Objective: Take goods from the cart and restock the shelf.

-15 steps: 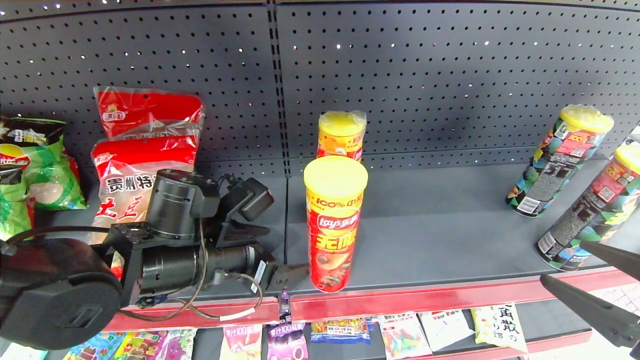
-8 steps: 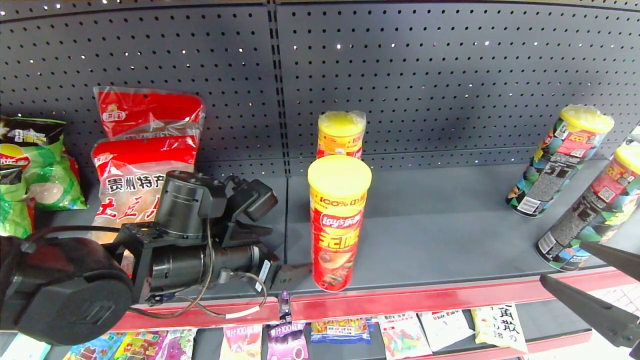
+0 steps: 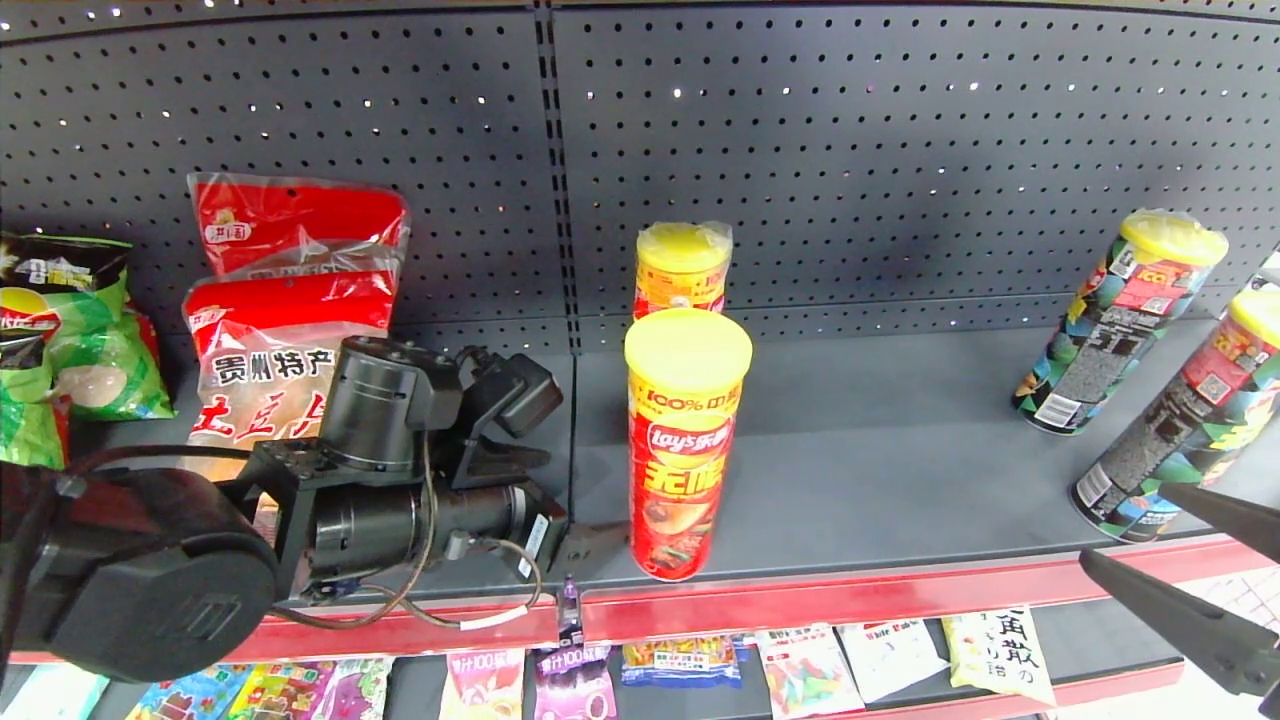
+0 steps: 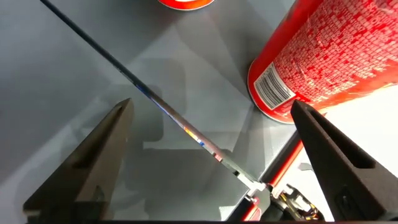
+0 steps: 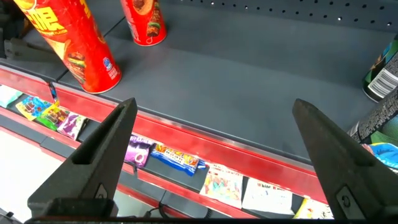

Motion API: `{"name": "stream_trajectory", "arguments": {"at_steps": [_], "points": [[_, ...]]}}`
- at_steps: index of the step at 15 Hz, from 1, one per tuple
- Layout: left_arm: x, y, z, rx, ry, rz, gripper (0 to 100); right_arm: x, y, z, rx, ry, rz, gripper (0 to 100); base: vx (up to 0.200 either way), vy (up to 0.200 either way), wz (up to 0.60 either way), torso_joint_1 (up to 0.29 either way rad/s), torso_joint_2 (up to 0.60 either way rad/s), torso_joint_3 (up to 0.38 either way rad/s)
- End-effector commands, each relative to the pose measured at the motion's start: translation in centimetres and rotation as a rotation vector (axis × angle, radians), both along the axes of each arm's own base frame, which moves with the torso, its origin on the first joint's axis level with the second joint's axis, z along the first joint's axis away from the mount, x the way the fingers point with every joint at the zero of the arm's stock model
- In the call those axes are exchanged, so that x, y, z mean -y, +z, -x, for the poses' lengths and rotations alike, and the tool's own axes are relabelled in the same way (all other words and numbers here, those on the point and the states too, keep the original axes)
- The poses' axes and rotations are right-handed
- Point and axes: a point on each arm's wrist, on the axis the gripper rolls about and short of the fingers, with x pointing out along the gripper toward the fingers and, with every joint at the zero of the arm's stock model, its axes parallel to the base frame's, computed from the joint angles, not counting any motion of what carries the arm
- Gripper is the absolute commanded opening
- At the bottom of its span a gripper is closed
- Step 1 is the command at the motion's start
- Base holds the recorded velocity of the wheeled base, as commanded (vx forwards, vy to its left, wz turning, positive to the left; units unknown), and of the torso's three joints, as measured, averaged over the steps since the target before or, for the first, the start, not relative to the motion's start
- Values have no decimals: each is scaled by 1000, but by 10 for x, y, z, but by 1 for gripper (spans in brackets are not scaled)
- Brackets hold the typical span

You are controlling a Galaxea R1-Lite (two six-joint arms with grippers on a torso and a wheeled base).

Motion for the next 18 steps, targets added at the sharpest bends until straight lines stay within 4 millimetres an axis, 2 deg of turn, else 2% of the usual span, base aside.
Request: {"name": "stream_trajectory", "arguments": {"at_steps": [1,3,5,6,7,9,12,15,18], "points": [[0,0,0,-1,1,-2,100,0,0,0,-2,1,1,100,0,0,0,0,0,0],[-4,3,4,12,25,-5,100,0,0,0,-2,3,1,100,0,0,0,0,0,0],[-12,18,14,60,74,13,100,-1,2,-3,-2,6,0,100,0,0,0,0,0,0],[-22,30,27,88,115,42,100,-1,-1,-2,-11,10,2,100,0,0,0,0,0,0],[-40,45,52,118,193,85,100,0,-10,2,-35,18,8,100,0,0,0,0,0,0],[-71,50,93,144,286,86,100,2,-18,12,-28,15,7,100,0,0,0,0,0,0],[-114,49,148,175,396,61,100,9,-39,41,24,0,13,100,0,0,0,0,0,0],[-148,36,190,189,583,41,100,17,-53,72,18,-46,21,100,0,0,0,0,0,0],[-165,20,216,151,734,43,100,24,-56,96,-4,-177,36,100,0,0,0,0,0,0]]}}
